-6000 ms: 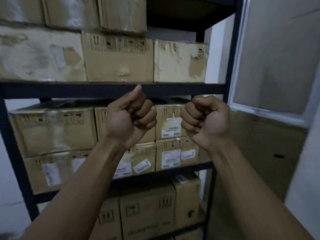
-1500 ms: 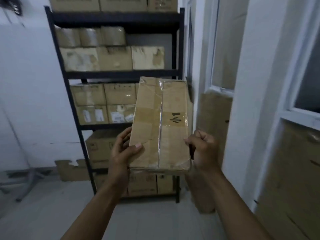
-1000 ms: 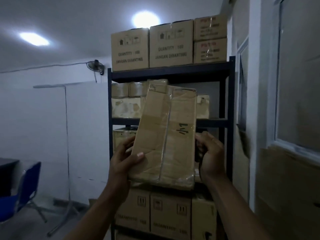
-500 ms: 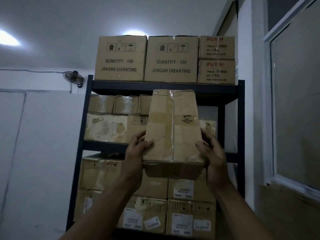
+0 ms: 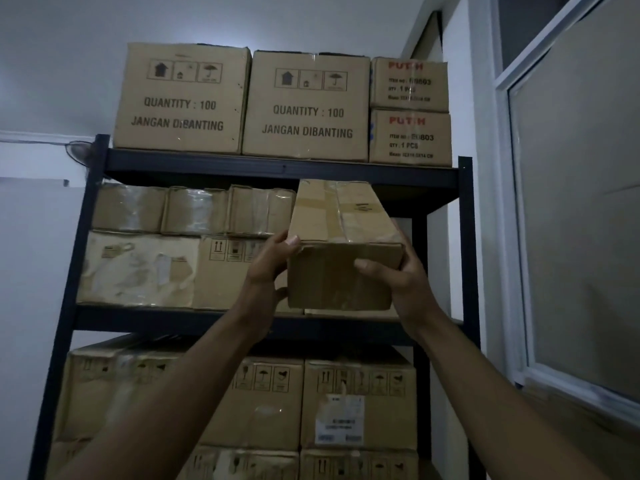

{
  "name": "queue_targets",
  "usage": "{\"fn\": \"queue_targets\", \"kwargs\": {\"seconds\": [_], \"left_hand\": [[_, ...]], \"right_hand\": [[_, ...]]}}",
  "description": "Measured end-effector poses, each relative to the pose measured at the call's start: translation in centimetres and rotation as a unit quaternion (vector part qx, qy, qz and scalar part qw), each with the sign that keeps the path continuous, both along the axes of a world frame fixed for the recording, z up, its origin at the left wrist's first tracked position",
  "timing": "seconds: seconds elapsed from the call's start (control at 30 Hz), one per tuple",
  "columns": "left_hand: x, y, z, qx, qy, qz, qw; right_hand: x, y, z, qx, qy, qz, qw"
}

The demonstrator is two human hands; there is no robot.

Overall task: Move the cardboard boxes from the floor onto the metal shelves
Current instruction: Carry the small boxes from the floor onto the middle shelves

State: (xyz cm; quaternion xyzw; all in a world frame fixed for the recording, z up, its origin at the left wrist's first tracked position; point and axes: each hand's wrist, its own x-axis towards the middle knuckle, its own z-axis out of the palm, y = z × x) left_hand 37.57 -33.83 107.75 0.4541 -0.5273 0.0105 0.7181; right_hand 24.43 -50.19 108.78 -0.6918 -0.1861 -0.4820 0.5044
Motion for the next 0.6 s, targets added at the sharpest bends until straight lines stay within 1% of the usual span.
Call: {"fn": "queue_targets", "kwargs": {"seconds": [0.07, 0.2, 0.37, 0.5, 0.6], "left_hand": [[1.0, -0.9, 0.8, 0.002, -0.022, 0.003, 1.0], [2.8, -2.8, 2.5, -0.011, -0.02, 0.011, 1.0], [5.1, -5.5, 4.3, -0.029, -0.005, 0.062, 0.998], [6.8, -7.2, 5.5, -0.043, 0.012, 0.106, 0.993], [7.4, -7.9, 6.4, -0.062, 0.022, 0.152, 0.986]], "right_hand": [[1.5, -1.2, 0.5, 0.023, -0.015, -0.018, 0.999], [4.1, -3.5, 1.6, 0.057, -0.036, -0.081, 0.994], [6.3, -5.5, 2.8, 0.043, -0.043, -0.146, 0.987], [7.8, -5.8, 4.0, 0.032, -0.044, -0.284, 0.957], [8.9, -5.6, 5.6, 0.031, -0.043, -0.351, 0.935]]}}
